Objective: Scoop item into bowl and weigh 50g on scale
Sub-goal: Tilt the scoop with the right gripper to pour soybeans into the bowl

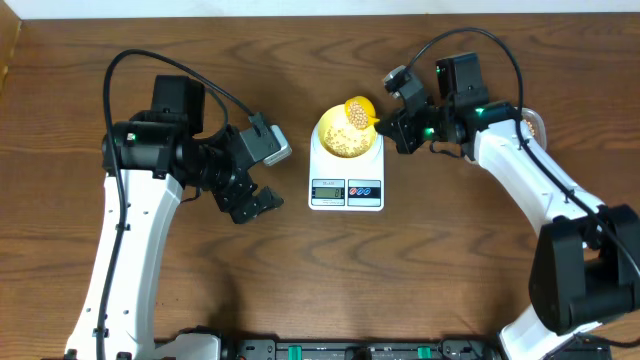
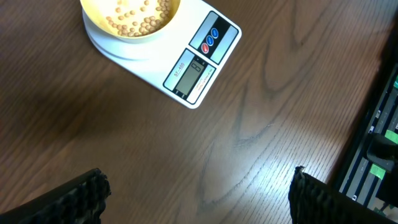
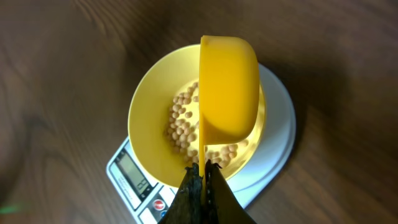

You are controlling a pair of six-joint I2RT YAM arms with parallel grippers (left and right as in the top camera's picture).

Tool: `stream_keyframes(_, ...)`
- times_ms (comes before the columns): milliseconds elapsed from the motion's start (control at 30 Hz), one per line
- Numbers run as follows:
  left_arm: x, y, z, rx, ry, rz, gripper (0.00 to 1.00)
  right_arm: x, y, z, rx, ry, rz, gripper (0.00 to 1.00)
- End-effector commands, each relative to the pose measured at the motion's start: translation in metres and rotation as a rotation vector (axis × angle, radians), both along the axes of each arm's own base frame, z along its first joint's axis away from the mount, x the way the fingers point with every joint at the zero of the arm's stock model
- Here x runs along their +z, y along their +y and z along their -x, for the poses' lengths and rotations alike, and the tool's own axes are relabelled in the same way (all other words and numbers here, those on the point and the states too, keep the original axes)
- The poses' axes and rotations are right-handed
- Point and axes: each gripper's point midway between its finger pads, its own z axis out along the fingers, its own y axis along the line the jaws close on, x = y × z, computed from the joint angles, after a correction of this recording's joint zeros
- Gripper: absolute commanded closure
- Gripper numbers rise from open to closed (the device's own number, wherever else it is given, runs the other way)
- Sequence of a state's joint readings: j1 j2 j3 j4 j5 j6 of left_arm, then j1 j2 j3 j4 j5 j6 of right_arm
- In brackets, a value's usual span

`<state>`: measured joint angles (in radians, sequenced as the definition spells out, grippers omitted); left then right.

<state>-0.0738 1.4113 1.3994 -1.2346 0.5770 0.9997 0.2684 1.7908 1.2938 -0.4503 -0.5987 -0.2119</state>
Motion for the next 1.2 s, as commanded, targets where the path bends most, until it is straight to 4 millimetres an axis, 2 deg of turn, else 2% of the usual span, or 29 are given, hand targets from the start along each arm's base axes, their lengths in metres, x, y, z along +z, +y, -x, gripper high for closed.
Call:
stream_keyframes(0, 0.002, -0.002, 0.000, -0.019, -0.004, 0.009, 0.05, 0.017, 0.000, -0.003, 0.010, -0.113, 0.076, 0.99)
stream_keyframes(533, 0.002, -0.002, 0.000, -0.019, -0.004, 0.009, 0.05, 0.053, -0.002, -0.004, 0.019, -0.353, 0.271, 0.99)
stream_keyframes(900, 0.002, -0.002, 0.000, -0.019, -0.004, 0.009, 0.05, 0.057, 0.005, -0.005, 0.036, -0.407, 0.314, 0.99)
stream_keyframes(1067, 0.002, -0.002, 0.000, -0.019, -0.004, 0.010, 0.05, 0.074, 0.003, -0.011, 0.006, -0.464, 0.307, 0.99)
stream_keyframes(1167, 0.002, -0.002, 0.000, -0.019, -0.004, 0.009, 0.05, 0.094, -0.003, -0.012, -0.023, -0.498, 0.289, 0.99)
